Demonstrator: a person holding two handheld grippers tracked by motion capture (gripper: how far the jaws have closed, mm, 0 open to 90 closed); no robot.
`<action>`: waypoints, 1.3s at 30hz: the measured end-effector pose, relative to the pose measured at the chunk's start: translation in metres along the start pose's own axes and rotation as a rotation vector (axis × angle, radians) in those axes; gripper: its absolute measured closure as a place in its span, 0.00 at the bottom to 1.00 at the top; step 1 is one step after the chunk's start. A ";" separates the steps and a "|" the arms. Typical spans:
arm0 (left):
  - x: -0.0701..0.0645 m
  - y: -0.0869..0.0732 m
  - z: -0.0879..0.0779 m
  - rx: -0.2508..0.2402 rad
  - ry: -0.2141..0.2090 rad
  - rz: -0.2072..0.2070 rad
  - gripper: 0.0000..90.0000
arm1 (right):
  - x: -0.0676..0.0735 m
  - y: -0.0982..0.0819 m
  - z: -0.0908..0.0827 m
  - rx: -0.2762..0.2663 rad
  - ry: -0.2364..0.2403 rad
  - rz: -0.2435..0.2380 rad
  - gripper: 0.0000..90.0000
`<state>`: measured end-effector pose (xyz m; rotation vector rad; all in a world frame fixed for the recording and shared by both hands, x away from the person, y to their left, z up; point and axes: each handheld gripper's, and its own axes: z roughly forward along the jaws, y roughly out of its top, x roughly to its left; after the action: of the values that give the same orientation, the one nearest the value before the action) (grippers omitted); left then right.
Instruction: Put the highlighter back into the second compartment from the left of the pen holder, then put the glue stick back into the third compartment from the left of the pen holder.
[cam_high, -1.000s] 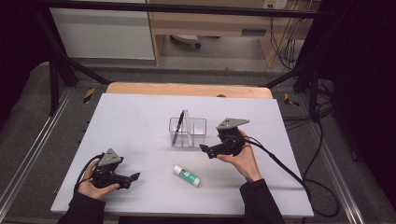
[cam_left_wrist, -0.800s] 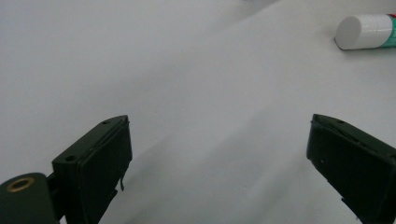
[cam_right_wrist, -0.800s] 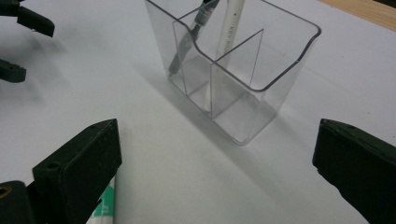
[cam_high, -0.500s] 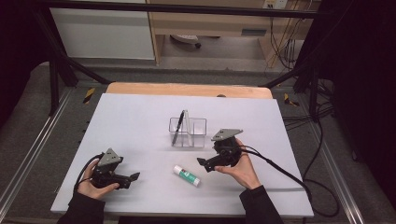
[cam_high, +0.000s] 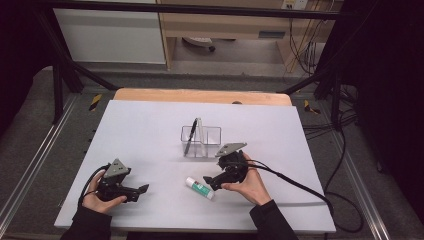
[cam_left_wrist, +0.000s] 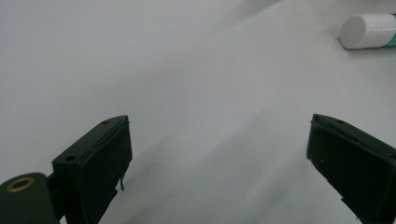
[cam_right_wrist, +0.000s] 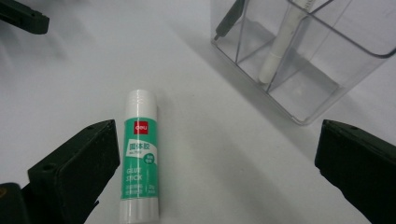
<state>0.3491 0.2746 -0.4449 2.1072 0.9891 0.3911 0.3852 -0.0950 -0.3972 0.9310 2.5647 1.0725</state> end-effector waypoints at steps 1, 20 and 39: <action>0.000 0.000 0.000 0.000 -0.001 0.000 0.07 | 0.002 0.001 0.001 0.007 0.002 -0.009 0.00; 0.002 0.001 -0.001 -0.008 0.008 -0.005 0.07 | 0.029 0.019 0.019 0.087 0.036 -0.057 0.06; 0.002 0.001 0.000 -0.005 0.007 -0.004 0.07 | 0.039 0.025 0.045 0.220 0.109 -0.109 0.31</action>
<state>0.3510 0.2757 -0.4443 2.1001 0.9947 0.3989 0.3856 -0.0317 -0.4101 0.7880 2.8309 0.8468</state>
